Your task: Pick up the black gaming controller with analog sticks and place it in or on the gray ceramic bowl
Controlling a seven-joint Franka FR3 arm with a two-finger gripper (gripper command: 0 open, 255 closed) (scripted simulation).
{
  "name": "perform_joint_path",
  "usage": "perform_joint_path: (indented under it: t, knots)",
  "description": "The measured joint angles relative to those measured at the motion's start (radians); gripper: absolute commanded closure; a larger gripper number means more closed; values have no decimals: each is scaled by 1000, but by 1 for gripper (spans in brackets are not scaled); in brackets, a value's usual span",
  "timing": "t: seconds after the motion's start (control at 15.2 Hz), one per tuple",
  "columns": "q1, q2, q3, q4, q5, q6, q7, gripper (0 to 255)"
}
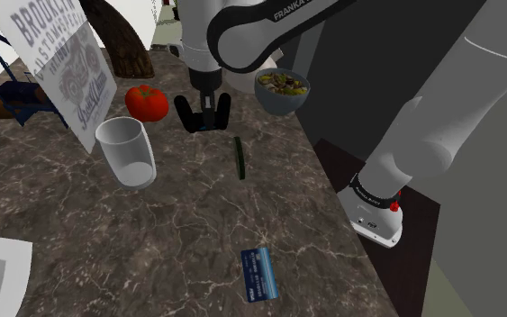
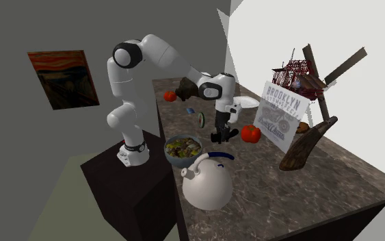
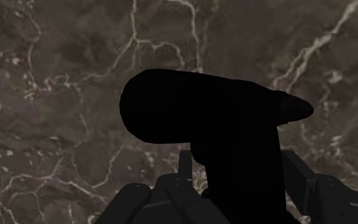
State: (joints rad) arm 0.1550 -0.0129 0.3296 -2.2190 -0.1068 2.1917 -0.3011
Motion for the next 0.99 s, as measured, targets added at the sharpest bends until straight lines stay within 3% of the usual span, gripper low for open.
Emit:
perform_joint_path:
  t: [0.4,0.99]
  knots:
    - [0,-3,0,3,2,-6,-2,255]
    - [0,-55,-3,67,28,-119,-28,255]
